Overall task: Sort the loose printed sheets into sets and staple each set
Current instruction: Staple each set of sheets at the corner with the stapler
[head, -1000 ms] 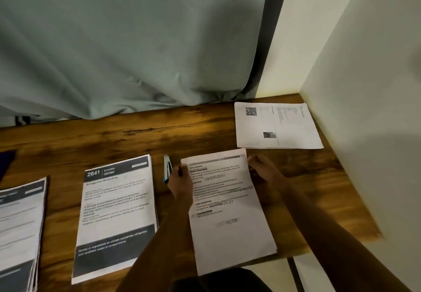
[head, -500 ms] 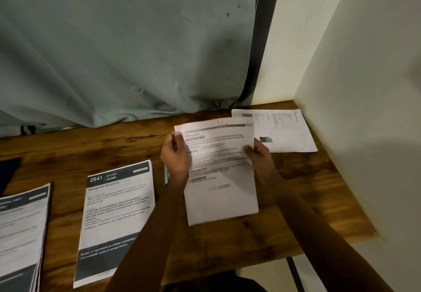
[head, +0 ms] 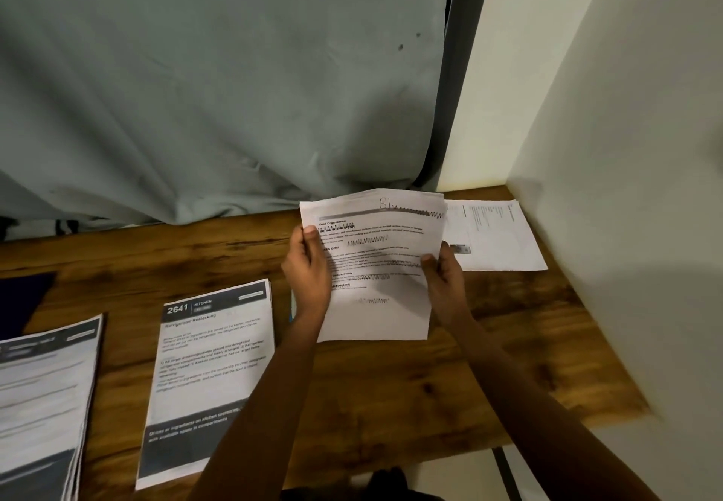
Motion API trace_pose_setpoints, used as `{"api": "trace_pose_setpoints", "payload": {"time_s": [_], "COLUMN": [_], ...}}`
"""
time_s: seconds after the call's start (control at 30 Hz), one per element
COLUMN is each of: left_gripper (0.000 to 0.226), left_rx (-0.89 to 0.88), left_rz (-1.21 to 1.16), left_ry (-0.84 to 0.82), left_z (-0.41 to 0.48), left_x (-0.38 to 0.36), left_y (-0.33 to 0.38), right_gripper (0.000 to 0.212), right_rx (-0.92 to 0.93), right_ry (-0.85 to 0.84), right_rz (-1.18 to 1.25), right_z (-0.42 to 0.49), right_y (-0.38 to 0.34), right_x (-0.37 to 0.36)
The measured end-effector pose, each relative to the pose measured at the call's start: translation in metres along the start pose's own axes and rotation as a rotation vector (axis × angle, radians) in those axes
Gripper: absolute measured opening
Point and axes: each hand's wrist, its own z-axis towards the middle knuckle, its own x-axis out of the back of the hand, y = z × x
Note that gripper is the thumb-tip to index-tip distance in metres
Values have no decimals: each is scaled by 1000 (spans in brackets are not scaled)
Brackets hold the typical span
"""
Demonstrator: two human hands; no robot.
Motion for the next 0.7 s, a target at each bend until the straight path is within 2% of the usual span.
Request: {"api": "trace_pose_setpoints", "payload": {"time_s": [0.13,0.2,0.3,0.43,0.57,0.7], "left_gripper": [23,27,33,33,33,25], "left_rx": [38,154,387,586,644,722], "left_rz": [-4,18,93,190,348,297], "left_ry": [14,1,-66,-140,-272,-330], "left_z": [6,9,2,-21,-40,-51], "left_x": [-2,-3,-3,-3,-3,-5], "left_y": [9,6,-11,-51,-81,-97], "right_gripper": [33,27,28,28,15,14], "right_rx": [-12,-53,-193,-330,-421,-462], "right_ry": [37,24,-81,-153,-175,-156], "right_rz": [-135,-220,-349,-415,-426,-460], "right_z": [6,11,14,3,-13,-20], "right_y": [-10,-14,-7,23,56,77], "right_x": [5,9,15,18,18,17]}}
